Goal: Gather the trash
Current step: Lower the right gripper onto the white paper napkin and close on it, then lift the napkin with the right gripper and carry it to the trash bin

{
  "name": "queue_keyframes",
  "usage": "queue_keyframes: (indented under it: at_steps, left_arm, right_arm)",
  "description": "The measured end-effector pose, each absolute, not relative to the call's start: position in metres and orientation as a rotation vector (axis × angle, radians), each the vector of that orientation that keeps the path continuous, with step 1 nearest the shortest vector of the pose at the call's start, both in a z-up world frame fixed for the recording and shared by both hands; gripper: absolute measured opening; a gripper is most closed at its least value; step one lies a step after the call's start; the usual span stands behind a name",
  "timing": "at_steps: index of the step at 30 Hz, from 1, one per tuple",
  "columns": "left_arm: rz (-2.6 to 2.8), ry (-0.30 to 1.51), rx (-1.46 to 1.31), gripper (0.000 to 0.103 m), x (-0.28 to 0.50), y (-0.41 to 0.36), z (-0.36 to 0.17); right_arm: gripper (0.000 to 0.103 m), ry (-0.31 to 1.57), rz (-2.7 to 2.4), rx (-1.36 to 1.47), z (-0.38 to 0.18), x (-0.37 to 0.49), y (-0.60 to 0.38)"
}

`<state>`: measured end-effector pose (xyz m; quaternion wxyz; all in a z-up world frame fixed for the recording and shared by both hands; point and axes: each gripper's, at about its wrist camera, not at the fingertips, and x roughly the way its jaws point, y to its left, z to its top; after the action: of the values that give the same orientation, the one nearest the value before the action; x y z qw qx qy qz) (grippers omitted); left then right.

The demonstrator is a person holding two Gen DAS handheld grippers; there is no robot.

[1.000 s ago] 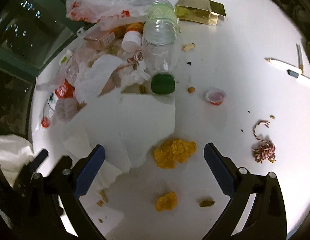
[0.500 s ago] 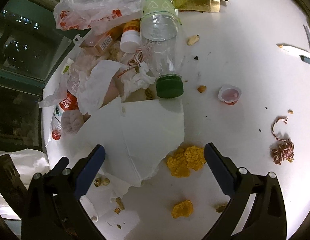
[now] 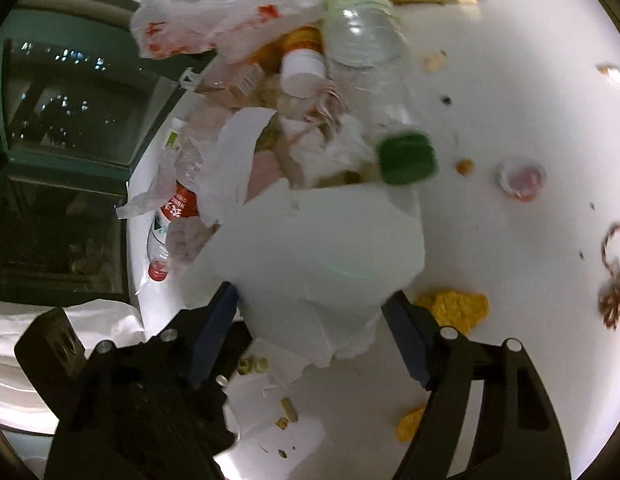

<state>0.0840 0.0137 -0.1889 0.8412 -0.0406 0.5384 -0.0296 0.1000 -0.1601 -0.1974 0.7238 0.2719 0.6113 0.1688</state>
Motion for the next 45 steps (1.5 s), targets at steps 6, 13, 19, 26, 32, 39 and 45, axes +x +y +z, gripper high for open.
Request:
queue_keyframes:
  at_steps: [6,13,19,26,32,39,45]
  left_arm:
    - [-0.061,1.132,-0.099,0.097,0.085,0.015,-0.189]
    - [-0.077,1.134,-0.166,0.097,0.093,0.018,-0.192]
    - [-0.082,1.101,-0.194,0.085,0.096,0.018,-0.185]
    - [-0.066,1.089,-0.255,0.075,0.095,0.027,-0.177]
    - [-0.065,1.088,-0.317,0.075,0.088,0.033,-0.167]
    - [-0.11,0.973,-0.223,0.075,0.076,0.021,-0.13]
    - [-0.129,0.929,-0.264,0.075,0.059,0.017,-0.109]
  right_arm:
    - [0.071,1.367,0.385,0.659,-0.206,0.101,-0.155]
    - [0.063,1.358,0.394,0.653,-0.208,0.106,-0.149]
    - [0.054,1.338,0.435,0.66,-0.203,0.112,-0.149]
    - [0.03,1.283,0.523,0.695,-0.186,0.112,-0.147]
    - [0.013,1.24,0.597,0.689,-0.165,0.11,-0.145]
    - [0.011,1.193,0.614,0.654,-0.142,0.093,-0.149]
    - [0.011,1.131,0.586,0.63,-0.118,0.071,-0.166]
